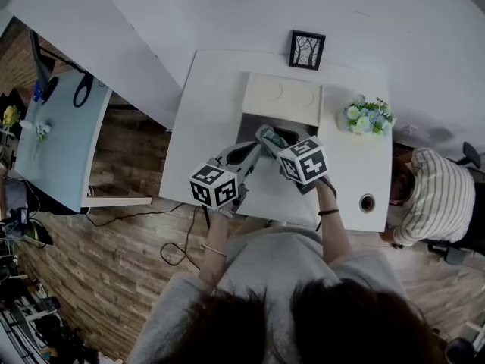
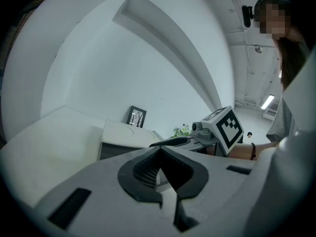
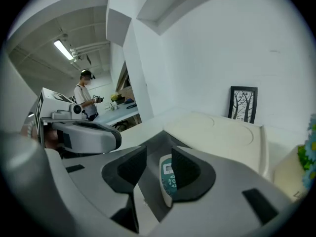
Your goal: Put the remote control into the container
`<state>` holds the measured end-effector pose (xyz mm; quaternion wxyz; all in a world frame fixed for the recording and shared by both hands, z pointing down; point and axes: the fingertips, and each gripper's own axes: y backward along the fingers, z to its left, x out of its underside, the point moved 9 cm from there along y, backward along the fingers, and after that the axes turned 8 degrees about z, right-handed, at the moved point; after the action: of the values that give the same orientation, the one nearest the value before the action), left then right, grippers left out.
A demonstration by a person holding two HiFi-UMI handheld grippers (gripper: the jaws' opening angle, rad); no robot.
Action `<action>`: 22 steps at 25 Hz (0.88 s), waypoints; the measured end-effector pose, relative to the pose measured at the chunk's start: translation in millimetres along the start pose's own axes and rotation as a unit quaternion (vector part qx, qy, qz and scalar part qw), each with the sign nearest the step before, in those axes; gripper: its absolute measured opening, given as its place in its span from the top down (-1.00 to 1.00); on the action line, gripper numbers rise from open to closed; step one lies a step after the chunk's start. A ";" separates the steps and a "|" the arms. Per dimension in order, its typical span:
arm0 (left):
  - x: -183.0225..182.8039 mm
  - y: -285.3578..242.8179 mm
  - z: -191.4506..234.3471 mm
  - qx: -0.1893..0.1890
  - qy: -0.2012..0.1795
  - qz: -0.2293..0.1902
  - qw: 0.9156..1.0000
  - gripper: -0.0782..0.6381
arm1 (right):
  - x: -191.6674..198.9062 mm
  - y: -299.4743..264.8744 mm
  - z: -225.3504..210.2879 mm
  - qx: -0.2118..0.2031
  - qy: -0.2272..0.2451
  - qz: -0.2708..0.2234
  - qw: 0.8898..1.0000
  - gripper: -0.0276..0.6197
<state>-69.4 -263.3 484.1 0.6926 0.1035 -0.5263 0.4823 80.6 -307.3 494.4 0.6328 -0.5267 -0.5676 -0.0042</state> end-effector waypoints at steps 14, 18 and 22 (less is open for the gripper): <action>-26.9 10.4 -25.5 0.012 -0.050 -0.056 0.997 0.77 | -22.0 59.6 17.7 0.010 -0.016 -0.137 0.990 0.91; -34.5 14.6 -34.8 0.010 -0.063 -0.070 0.996 0.77 | -26.7 75.0 23.1 0.015 -0.010 -0.168 0.986 0.91; -40.7 15.9 -44.8 0.012 -0.071 -0.080 0.994 0.77 | -28.0 89.6 25.0 0.019 -0.005 -0.193 0.981 0.92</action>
<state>-52.8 -248.8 425.6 0.6884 0.1874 -0.5587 0.4229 106.9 -267.2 409.9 0.6272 -0.3949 -0.6617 -0.1132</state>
